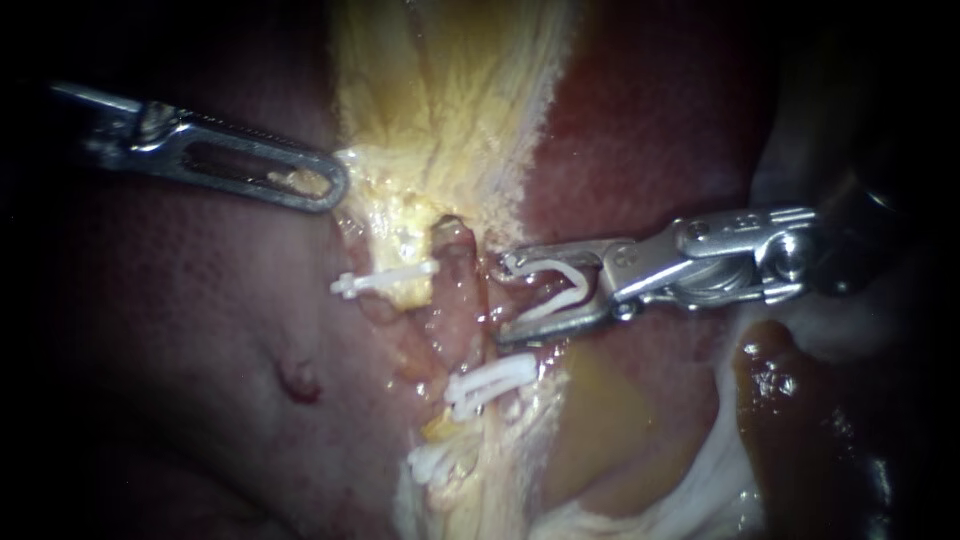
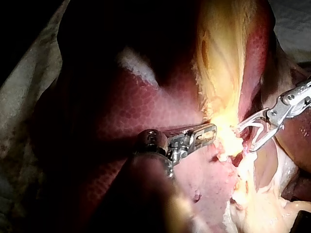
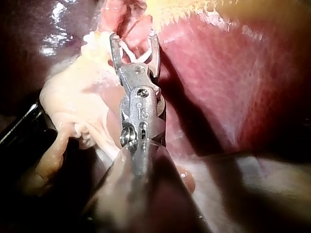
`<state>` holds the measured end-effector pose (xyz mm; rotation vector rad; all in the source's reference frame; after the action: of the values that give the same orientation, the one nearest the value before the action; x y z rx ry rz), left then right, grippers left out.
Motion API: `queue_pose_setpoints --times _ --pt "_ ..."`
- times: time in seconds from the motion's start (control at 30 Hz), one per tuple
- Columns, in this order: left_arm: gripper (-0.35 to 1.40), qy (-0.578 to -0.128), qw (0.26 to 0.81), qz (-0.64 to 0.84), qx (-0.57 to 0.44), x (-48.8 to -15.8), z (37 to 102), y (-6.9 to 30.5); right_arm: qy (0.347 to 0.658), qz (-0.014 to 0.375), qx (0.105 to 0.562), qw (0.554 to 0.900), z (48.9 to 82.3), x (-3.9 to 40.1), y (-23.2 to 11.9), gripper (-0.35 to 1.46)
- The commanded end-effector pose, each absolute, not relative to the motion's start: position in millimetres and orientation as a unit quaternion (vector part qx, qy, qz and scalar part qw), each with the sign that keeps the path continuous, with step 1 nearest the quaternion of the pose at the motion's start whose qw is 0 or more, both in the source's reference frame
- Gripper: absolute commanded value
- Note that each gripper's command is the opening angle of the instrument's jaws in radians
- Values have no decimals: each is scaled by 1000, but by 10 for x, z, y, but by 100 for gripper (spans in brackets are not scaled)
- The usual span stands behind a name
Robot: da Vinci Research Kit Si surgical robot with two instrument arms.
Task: Clipping third clip right tube
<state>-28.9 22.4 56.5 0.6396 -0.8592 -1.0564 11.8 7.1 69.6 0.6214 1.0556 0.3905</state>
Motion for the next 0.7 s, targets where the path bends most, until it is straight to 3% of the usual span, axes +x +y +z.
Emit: queue_pose_setpoints --times 0.03,0.7 --pt "-35 -390 730 -480 290 -289 565 224 494 186 291 798 698 118 72 49" --pt "-35 -390 730 -480 290 -291 566 223 552 232 357 717 707 151 75 49"
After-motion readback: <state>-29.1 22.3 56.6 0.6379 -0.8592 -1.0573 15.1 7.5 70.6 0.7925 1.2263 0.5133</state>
